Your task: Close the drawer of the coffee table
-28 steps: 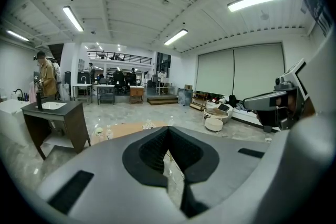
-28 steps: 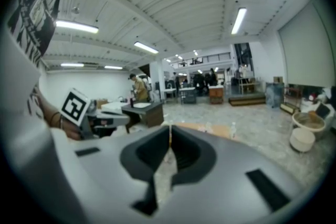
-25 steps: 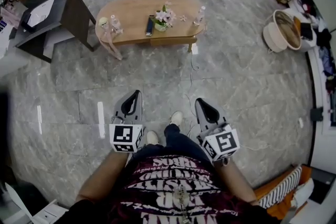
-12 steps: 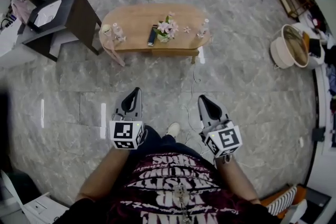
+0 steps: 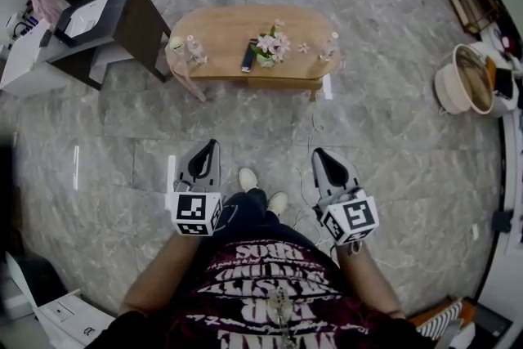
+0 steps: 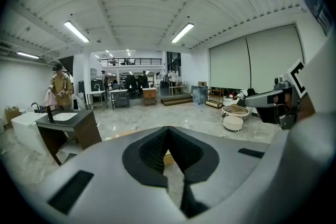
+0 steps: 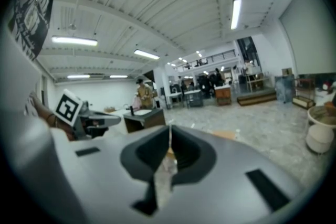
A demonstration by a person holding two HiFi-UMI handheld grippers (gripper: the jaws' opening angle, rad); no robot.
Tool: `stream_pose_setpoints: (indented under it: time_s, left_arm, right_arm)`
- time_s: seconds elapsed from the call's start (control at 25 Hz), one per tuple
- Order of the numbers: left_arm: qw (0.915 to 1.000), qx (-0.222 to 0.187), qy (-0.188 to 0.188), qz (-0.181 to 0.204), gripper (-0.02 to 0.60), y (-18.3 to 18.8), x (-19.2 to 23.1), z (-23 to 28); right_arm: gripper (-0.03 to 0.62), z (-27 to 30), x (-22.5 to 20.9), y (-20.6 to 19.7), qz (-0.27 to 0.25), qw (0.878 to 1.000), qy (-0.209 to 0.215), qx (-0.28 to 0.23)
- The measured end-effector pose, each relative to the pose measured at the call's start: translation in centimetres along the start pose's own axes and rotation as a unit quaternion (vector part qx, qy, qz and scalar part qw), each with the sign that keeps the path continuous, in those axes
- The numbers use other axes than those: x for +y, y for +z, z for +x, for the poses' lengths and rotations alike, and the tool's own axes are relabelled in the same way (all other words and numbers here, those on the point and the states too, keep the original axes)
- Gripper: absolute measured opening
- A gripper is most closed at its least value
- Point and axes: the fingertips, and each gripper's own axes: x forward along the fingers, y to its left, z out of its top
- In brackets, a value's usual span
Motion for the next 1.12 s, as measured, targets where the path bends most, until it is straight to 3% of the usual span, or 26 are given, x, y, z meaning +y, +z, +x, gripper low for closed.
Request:
stream_pose_setpoints:
  time_s: [0.72, 1.12]
  left_arm:
    - [0.9995, 0.026, -0.012, -0.016, 0.023, -1.7, 2.9, 4.8]
    - [0.9991, -0.015, -0.034, -0.021, 0.023, 2.8, 6.5, 10.7]
  right_arm:
    - [0.035, 7.0, 0.1, -1.1, 0.004, 0.999, 0.018, 0.044]
    - [0.035, 11.6, -1.4, 3.9, -0.031, 0.999, -0.011, 0.031]
